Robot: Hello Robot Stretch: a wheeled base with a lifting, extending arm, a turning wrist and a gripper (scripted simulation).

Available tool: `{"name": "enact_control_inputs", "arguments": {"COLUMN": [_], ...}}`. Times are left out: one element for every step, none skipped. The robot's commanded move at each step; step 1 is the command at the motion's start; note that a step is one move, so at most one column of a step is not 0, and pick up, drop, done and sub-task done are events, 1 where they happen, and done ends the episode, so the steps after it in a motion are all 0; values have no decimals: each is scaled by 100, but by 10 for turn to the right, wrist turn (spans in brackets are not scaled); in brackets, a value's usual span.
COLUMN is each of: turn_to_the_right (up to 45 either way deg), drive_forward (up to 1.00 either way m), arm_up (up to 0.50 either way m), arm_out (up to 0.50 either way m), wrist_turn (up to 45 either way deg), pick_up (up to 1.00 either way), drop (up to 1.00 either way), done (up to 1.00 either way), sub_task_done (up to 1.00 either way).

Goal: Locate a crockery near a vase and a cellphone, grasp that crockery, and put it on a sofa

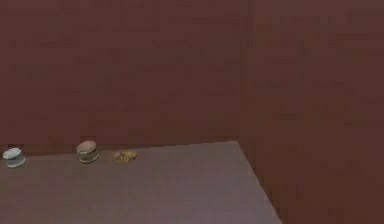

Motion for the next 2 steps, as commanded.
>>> {"name": "enact_control_inputs", "arguments": {"turn_to_the_right": [-450, -450], "drive_forward": [0, 0], "arm_up": [0, 0], "arm_out": [0, 0], "wrist_turn": [0, 0], "pick_up": [0, 0], "drop": [0, 0], "done": [0, 0], "sub_task_done": [0, 0]}}
